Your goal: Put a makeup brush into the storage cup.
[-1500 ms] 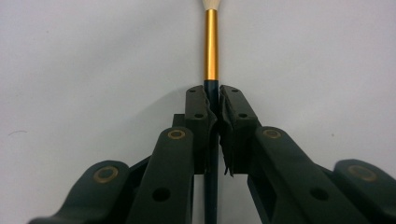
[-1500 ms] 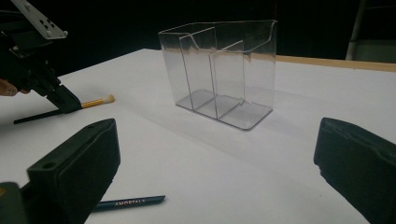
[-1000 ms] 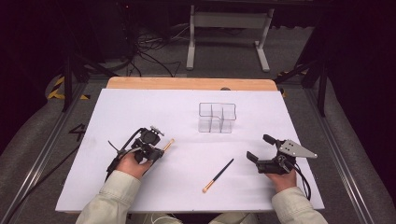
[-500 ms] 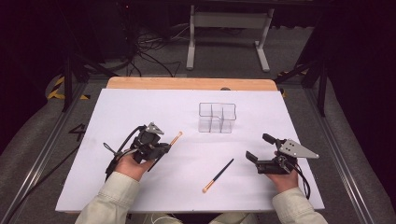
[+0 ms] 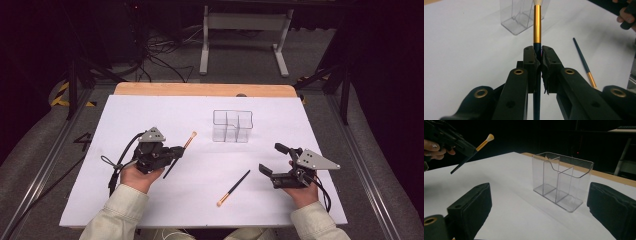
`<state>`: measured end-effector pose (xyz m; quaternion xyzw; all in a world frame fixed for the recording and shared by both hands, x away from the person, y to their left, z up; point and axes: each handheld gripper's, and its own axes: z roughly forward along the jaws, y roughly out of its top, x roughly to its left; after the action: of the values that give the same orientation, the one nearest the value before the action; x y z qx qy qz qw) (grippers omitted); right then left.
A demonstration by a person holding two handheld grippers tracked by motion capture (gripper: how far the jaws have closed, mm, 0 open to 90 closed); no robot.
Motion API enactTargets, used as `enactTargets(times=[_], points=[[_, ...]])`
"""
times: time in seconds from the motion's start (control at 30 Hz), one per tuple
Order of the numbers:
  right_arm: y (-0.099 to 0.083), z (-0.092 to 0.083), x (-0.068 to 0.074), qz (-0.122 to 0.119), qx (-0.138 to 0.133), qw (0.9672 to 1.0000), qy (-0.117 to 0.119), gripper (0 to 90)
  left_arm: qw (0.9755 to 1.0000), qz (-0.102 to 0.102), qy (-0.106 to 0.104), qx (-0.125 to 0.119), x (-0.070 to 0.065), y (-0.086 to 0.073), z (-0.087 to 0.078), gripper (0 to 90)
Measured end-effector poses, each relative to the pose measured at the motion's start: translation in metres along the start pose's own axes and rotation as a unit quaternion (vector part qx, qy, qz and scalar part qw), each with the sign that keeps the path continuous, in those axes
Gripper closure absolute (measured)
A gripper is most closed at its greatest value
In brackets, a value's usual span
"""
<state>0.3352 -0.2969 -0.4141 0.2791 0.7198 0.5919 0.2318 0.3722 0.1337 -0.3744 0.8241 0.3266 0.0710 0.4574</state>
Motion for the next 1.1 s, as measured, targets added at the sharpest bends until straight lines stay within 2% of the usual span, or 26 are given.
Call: enactTargets(times=[0.17,0.3,0.57,0.7,0.77,0.8,0.87,0.9,0.93,1.0,1.1], points=[[0.001,-0.001,0.001,0.0,-0.005,1.0,0.006,7.2,0.9989,0.007,-0.023,-0.041,0.001,-0.003,-0.004,82.5],[0.002,-0.001,0.001,0.002,-0.007,0.9999,0.009,7.1,0.9968,0.011,-0.037,-0.07,0.001,-0.006,-0.006,82.5],[0.004,-0.001,0.003,0.003,-0.009,0.9998,0.015,6.4,0.9918,0.047,-0.047,-0.109,-0.003,-0.009,-0.007,82.5],[0.005,-0.001,0.004,0.004,-0.012,0.9997,0.023,7.5,0.9875,0.061,-0.061,-0.132,-0.004,-0.012,-0.007,82.5],[0.006,-0.001,0.004,0.005,-0.014,0.9994,0.032,8.7,0.9855,0.06,-0.07,-0.143,-0.005,-0.013,-0.006,82.6],[0.006,-0.001,0.005,0.005,-0.014,0.9993,0.036,9.1,0.9832,0.065,-0.08,-0.15,-0.005,-0.013,-0.006,82.5],[0.007,-0.001,0.005,0.005,-0.015,0.9989,0.044,9.5,0.9809,0.071,-0.086,-0.159,-0.005,-0.014,-0.006,82.5],[0.007,-0.001,0.006,0.006,-0.015,0.9987,0.048,9.5,0.9778,0.081,-0.095,-0.168,-0.005,-0.015,-0.006,82.5],[0.007,0.0,0.006,0.005,-0.017,0.9985,0.052,9.5,0.9771,0.083,-0.096,-0.17,-0.006,-0.016,-0.006,82.5],[0.007,0.0,0.007,0.006,-0.019,0.9982,0.057,9.4,0.9739,0.09,-0.105,-0.18,-0.005,-0.017,-0.006,82.5],[0.008,0.0,0.007,0.006,-0.021,0.9979,0.061,9.5,0.9711,0.096,-0.114,-0.187,-0.005,-0.018,-0.006,82.5]])
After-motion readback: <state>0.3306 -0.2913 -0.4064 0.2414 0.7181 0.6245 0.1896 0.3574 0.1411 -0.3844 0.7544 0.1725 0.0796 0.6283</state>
